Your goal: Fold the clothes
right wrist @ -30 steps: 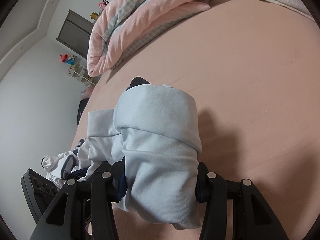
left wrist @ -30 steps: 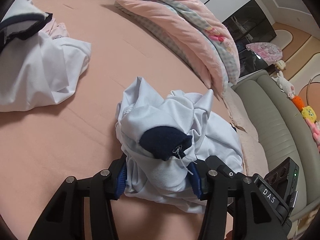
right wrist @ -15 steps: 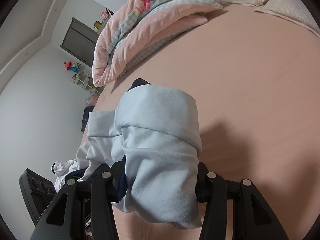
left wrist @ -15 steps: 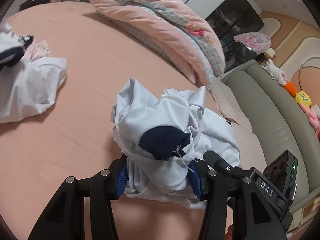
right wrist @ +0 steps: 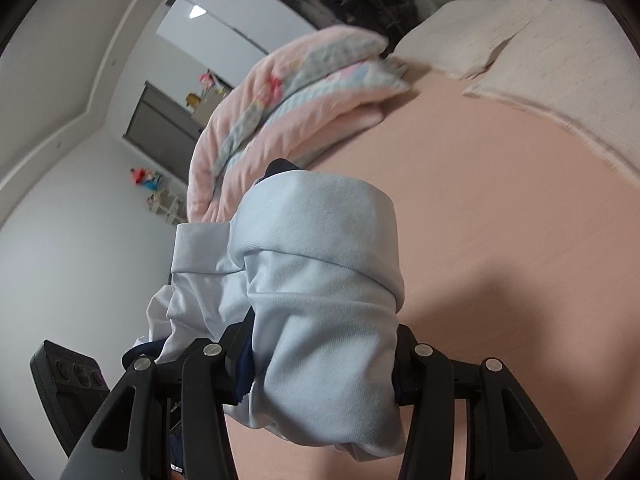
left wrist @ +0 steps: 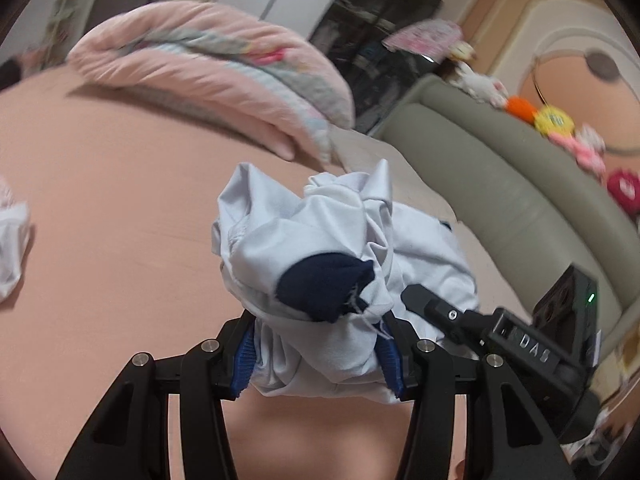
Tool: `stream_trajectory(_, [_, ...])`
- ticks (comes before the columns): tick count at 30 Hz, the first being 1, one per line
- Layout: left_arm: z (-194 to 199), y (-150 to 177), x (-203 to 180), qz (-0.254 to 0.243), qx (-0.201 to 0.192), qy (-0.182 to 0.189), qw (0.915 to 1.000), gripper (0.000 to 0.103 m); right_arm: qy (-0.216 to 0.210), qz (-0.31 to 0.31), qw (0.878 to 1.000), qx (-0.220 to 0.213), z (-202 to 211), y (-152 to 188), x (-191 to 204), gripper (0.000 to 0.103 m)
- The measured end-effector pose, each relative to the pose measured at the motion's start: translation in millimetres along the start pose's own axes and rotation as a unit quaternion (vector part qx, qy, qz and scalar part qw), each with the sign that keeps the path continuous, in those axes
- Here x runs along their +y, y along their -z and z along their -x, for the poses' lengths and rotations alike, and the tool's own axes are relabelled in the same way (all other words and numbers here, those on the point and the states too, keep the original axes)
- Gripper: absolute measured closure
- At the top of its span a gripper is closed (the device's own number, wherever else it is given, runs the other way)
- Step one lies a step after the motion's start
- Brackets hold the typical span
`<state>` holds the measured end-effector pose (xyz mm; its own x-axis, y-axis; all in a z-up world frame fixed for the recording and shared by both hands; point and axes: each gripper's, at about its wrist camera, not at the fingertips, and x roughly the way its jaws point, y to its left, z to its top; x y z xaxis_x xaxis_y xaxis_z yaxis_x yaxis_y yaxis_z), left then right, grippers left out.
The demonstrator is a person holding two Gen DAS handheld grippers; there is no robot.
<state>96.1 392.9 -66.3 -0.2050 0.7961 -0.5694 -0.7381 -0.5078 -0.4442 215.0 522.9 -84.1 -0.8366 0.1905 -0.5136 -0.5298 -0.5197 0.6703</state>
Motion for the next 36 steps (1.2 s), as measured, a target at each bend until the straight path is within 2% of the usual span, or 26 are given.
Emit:
stream_trajectory(6, [-26.4, 1.2, -45.3, -0.02, 0.027, 0.023, 0.9992, 0.055, 0.056, 0.019, 0.998, -0.026, 34.8, -23.2, -16.2, 0.054])
stream_trajectory(12, [-42.7, 10.1, -74.4, -0.01, 0.052, 0.057, 0.9969, 0.055, 0.088, 0.043, 0.995, -0.028, 69.5, -39.1, -37.6, 0.054])
stream_trajectory(15, [-46.0, 19.5, -91.2, -0.016, 0.051, 0.066, 0.9963, 0.055, 0.104, 0.055, 0.993, -0.029, 86.9, -46.8, -48.3, 0.054])
stream_trajectory(18, [-61.4, 27.3, -100.7, 0.017, 0.068, 0.072, 0.9949, 0.055, 0.116, 0.057, 0.991, -0.032, 95.4, -52.4, -60.7, 0.054])
stream_trajectory(20, [-79.3, 30.5, -110.8, 0.01, 0.09, 0.06, 0.994, 0.055, 0.122, 0.054, 0.991, -0.029, 99.1, -53.3, -70.3, 0.054])
stream_trajectory(22, [-89.0, 37.1, -118.8, 0.013, 0.104, 0.072, 0.9918, 0.055, 0.127, 0.05, 0.99, -0.025, 103.0, -53.8, -80.0, 0.054])
stream_trajectory(27, [-96.6, 50.3, -141.9, -0.009, 0.107, 0.085, 0.9906, 0.055, 0.14, 0.041, 0.989, -0.016, 112.6, -54.9, -104.4, 0.054])
stream_trajectory(36, [-111.5, 70.5, -136.8, 0.035, 0.138, 0.095, 0.9853, 0.055, 0.168, 0.033, 0.985, 0.007, 122.8, -58.7, -140.1, 0.054])
